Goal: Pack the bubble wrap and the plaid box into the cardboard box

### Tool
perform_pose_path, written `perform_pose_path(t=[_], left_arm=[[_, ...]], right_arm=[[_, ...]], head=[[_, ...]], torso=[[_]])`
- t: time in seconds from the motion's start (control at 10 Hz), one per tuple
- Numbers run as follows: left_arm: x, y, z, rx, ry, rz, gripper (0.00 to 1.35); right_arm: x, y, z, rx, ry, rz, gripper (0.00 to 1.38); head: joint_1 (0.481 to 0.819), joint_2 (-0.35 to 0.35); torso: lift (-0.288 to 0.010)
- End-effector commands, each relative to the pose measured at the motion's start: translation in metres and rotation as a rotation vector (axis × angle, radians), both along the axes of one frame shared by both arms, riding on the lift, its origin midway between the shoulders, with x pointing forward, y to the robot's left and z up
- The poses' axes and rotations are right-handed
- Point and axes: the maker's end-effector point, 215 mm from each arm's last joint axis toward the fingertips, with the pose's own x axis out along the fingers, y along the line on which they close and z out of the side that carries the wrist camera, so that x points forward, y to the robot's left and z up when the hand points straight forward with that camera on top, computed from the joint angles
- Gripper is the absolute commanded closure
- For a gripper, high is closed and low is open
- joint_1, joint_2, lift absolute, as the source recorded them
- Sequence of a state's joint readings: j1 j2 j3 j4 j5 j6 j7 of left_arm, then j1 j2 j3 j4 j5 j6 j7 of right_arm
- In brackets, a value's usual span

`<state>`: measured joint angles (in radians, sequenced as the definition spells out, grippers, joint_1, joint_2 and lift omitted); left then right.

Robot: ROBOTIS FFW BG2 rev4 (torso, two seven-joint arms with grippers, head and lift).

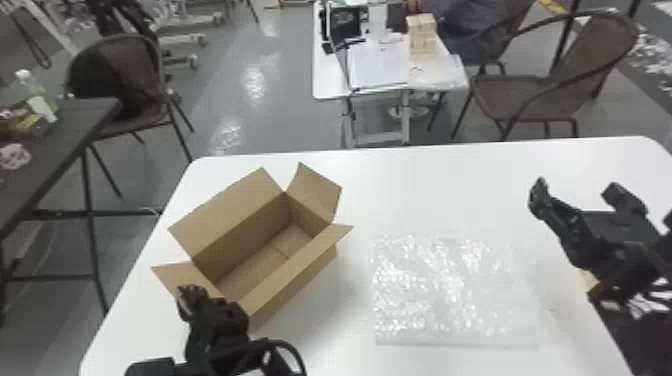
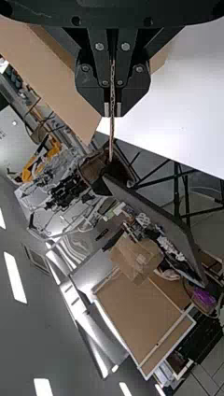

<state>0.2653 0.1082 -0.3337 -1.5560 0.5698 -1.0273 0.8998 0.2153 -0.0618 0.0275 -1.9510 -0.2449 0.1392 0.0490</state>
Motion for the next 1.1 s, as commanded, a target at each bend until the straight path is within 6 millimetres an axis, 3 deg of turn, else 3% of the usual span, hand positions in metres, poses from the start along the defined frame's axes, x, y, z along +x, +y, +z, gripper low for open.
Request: perform_pose_path(t=[0.0, 0.4, 0.6, 0.9, 1.0], left_arm=[[0.001, -0.001, -0.001, 0.005, 0.008, -0.009, 1.22], [0.009, -0.006, 0.002, 0.021, 0.014, -0.03, 1.22], [0.011, -0.008, 0.007, 0.037, 0.014, -0.033, 1.22], [0.016, -0.014, 0.013, 0.069, 0.025, -0.061, 1.22], [0.015, -0.015, 0.012, 0.076, 0.034, -0.063, 1.22]], right_arm=[[0.015, 0.004, 0.011, -0.041, 0.1, 0.005, 0.21], [0.018, 0.022, 0.006, -0.045, 0.364, -0.007, 0.21], [0.008, 0.034, -0.022, -0.047, 0.539, -0.017, 0.21], [0.007, 0.024, -0.051, -0.068, 0.756, -0.009, 0.22], [0.007, 0.032, -0.065, -0.073, 0.826, 0.031, 0.22]], head=[[0.695, 0.184], [0.695, 0.18], [0.695, 0.189], [0.695, 0.197], [0.695, 0.193]], torso=[[-0.102], [-0.102], [-0.102], [-0.102], [-0.102]])
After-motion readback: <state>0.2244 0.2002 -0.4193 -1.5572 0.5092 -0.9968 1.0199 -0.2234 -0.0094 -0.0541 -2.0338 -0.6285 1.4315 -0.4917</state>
